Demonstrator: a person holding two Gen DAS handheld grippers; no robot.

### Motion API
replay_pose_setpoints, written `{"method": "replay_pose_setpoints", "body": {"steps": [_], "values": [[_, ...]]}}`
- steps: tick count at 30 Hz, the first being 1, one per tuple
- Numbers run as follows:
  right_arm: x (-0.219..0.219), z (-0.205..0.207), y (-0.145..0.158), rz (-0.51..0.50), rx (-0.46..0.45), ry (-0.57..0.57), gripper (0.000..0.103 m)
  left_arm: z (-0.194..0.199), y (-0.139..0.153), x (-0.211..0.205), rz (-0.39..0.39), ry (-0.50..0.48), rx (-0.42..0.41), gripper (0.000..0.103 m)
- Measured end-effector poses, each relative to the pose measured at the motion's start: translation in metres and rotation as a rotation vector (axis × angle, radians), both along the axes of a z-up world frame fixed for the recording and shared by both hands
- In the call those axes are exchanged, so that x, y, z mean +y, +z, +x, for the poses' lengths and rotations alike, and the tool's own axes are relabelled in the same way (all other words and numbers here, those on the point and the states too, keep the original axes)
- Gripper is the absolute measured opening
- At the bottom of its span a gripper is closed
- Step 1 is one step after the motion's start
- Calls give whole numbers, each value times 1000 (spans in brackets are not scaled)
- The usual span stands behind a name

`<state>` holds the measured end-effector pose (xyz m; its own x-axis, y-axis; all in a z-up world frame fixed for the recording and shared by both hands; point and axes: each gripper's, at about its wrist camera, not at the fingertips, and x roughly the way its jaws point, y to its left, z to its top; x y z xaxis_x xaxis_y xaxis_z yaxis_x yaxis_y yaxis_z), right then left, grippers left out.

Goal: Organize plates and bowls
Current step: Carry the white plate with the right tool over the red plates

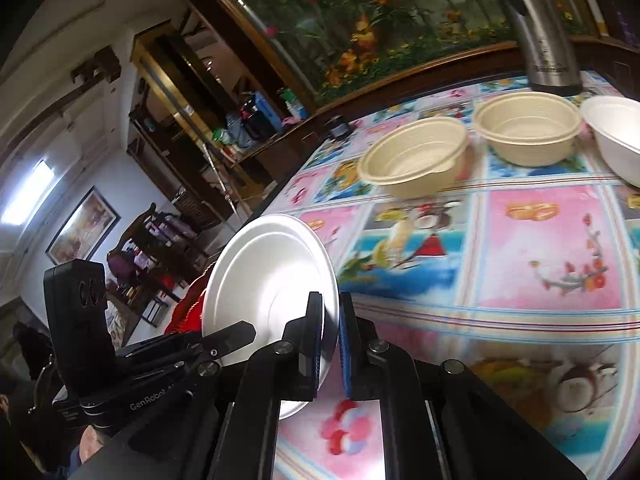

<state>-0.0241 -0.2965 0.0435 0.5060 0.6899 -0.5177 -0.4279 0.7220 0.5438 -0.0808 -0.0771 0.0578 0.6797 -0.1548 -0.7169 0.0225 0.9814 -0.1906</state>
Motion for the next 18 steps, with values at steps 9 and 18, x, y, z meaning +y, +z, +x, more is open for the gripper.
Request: {"method": "replay_pose_setpoints", "body": {"steps": [9,18], "values": [[60,-5,21,-23,-18,75,7,-25,11,53,-20,112,-46,16],[127,-8,24,-84,0,143,7,-37,3,100,-51,219,-38,16]]}}
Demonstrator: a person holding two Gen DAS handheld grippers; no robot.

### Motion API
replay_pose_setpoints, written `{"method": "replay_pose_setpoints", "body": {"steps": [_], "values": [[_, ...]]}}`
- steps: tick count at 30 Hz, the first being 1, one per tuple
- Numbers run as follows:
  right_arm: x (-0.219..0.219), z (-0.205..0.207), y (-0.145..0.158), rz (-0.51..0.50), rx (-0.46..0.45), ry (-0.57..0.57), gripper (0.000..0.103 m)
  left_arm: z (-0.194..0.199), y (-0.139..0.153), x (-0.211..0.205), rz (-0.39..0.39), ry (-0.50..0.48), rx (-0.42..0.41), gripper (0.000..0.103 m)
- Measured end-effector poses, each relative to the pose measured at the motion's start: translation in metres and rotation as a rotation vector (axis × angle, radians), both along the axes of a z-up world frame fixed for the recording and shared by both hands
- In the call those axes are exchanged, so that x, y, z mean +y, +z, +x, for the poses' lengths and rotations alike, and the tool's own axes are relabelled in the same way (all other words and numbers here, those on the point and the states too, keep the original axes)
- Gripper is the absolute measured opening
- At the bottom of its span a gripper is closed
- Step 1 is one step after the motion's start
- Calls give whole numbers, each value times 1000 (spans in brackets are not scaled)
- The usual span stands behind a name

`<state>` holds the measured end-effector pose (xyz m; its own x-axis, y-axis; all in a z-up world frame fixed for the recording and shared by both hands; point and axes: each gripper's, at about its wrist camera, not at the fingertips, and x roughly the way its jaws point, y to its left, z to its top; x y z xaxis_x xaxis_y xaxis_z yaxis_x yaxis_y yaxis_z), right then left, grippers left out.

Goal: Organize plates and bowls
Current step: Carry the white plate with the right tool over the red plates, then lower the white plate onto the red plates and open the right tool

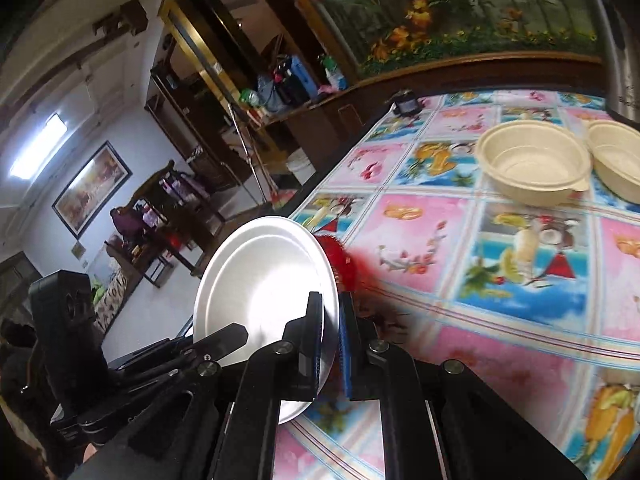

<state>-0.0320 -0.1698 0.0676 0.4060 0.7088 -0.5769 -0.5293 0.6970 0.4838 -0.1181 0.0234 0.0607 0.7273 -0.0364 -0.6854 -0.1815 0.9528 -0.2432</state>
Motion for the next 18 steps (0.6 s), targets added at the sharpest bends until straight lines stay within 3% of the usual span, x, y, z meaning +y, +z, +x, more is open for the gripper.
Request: {"method": "replay_pose_setpoints", "body": {"steps": [9,18], "values": [[34,10,-21,-31,78,22,8,4,-17,19,-22,42,42,16],[55,17,-39,-72,100,36,8,7,-29,32,-22,81,67,16]]}}
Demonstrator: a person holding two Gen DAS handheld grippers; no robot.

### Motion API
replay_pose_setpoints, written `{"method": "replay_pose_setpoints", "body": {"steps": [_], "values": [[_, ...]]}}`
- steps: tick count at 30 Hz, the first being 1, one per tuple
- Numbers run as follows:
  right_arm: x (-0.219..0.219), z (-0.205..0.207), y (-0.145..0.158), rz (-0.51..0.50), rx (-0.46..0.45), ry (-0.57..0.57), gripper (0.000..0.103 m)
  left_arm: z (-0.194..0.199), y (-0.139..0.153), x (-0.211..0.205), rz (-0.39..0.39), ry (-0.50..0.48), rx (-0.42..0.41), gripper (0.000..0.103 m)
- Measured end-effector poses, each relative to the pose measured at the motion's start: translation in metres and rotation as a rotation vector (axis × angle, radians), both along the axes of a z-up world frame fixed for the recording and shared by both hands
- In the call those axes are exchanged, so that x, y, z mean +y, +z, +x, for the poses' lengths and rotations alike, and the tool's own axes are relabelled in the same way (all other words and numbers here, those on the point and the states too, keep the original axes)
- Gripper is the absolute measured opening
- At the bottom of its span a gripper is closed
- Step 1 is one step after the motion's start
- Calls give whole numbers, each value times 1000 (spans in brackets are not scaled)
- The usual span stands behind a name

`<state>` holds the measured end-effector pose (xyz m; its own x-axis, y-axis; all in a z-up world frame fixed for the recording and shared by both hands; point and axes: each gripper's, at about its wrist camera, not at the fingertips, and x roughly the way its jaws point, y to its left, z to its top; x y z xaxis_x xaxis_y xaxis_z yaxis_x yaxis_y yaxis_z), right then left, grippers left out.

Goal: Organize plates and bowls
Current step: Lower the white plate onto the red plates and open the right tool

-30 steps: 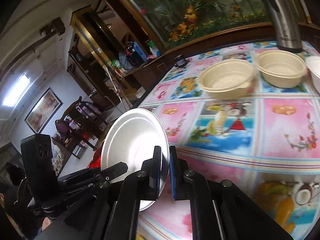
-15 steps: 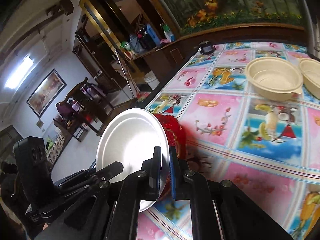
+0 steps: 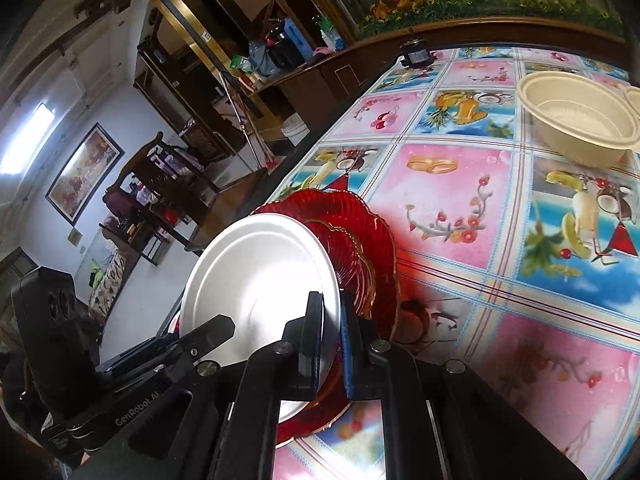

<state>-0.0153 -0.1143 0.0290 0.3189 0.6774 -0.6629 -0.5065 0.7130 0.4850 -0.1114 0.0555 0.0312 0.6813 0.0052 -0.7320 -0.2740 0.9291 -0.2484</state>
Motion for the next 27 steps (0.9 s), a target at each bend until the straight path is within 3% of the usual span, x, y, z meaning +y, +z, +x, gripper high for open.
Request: {"method": "replay_pose_setpoints", "body": {"steps": [10,22,27], "values": [[9,-2,-4,-33,-28,0,9,3,-5,4,22,11,5,16],[11,-6,-3,-43,-77,13,11,1,-2,-4,148,36,-5,19],[9,-8,1,-31,-92,16,11,1,-1,-5,166,40,-5,19]]}}
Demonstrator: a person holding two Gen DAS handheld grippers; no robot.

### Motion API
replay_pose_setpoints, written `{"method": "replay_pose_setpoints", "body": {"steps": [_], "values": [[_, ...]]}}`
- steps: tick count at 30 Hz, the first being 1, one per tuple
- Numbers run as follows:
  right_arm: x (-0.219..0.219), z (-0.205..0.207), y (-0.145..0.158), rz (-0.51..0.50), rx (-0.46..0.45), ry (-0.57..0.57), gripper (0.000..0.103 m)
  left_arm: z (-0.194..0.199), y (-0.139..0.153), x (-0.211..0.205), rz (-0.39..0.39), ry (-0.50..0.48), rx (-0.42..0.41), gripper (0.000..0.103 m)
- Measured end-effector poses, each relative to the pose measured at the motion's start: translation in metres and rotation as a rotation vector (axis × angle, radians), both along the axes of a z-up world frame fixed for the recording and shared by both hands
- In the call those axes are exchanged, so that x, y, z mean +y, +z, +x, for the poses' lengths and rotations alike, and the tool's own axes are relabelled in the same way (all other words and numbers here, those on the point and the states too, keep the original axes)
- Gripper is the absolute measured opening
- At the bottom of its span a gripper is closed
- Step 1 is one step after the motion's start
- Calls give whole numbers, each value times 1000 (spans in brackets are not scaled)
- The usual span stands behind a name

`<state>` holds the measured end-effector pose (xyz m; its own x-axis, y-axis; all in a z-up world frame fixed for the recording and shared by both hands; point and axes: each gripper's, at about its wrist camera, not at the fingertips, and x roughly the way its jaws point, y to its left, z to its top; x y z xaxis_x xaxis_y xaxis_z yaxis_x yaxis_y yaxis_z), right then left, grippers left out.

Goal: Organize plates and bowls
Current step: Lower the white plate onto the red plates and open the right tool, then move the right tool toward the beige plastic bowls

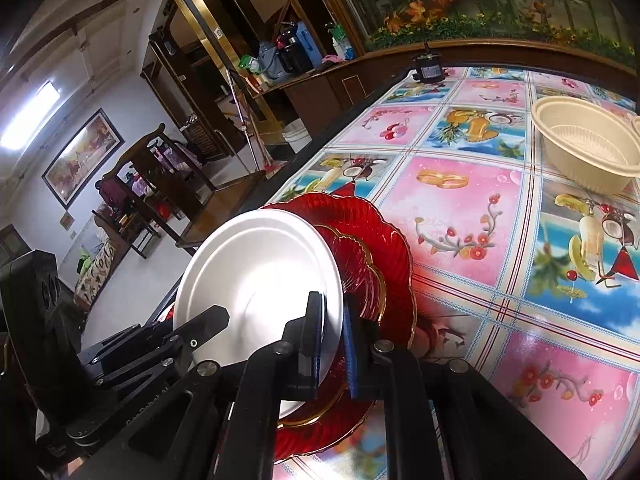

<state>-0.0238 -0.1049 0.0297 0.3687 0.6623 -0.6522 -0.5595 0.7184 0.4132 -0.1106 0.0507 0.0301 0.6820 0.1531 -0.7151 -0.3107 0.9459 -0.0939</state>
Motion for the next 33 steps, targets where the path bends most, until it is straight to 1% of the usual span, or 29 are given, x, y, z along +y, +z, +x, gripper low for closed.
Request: {"method": "replay_pose_setpoints", "body": {"steps": [4,6,7,8,15,22,25,27,29,33], "values": [[-2,-1,2,6,-8,1,12,-1,3,0,12,8,-4,19],[-5,-2,4,14,-12,-4,13,-3,6,2,8,16,-12,29],[-6,-2,4,17,-14,-5,14,-4,7,2,11,20,-18,41],[-8,-2,5,23,-17,-7,15,-5,9,2,14,23,-24,48],[-28,2,13,71,-22,-40,15,-12,24,-2,23,16,-61,49],[-73,17,20,140,-5,-136,15,-12,39,-29,47,-39,-110,49],[-99,27,19,163,20,-194,15,-10,42,-51,46,-97,-129,49],[-119,34,17,182,44,-237,17,-7,41,-73,68,-160,-127,49],[-139,39,15,202,64,-283,19,-4,36,-92,68,-224,-116,51],[-182,47,12,252,86,-391,22,5,18,-138,70,-387,-69,51]]}}
